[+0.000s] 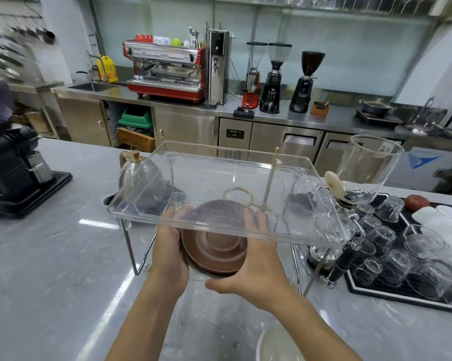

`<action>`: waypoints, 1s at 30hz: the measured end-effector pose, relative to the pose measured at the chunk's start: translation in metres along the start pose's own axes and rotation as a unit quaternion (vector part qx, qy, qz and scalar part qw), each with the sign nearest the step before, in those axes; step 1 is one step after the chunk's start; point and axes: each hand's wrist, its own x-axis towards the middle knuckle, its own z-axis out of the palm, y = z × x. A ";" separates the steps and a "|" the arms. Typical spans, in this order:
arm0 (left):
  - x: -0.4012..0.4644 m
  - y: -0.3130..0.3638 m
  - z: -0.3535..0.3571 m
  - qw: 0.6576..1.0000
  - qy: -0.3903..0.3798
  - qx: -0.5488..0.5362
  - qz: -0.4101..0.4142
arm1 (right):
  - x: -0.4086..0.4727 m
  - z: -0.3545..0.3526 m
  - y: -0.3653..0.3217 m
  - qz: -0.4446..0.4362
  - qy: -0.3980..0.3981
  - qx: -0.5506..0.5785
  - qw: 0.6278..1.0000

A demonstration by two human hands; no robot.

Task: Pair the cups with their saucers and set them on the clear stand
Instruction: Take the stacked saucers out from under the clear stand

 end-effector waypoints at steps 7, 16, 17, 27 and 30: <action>-0.037 0.003 -0.004 0.999 -0.007 -0.029 -0.010 | -0.031 -0.011 -0.015 -0.004 -0.008 -0.043 0.999; -0.081 0.002 -0.012 0.997 0.037 -0.043 -0.044 | -0.068 -0.021 -0.026 -0.005 -0.042 -0.050 0.998; -0.087 0.003 -0.012 0.997 0.037 -0.048 -0.044 | -0.072 -0.021 -0.027 -0.002 -0.047 -0.049 0.998; -0.130 0.000 -0.008 0.996 0.049 -0.056 -0.049 | -0.107 -0.030 -0.026 -0.020 -0.049 -0.037 0.998; -0.145 0.000 0.000 0.997 0.048 -0.050 -0.038 | -0.119 -0.039 -0.024 -0.023 -0.057 -0.036 0.997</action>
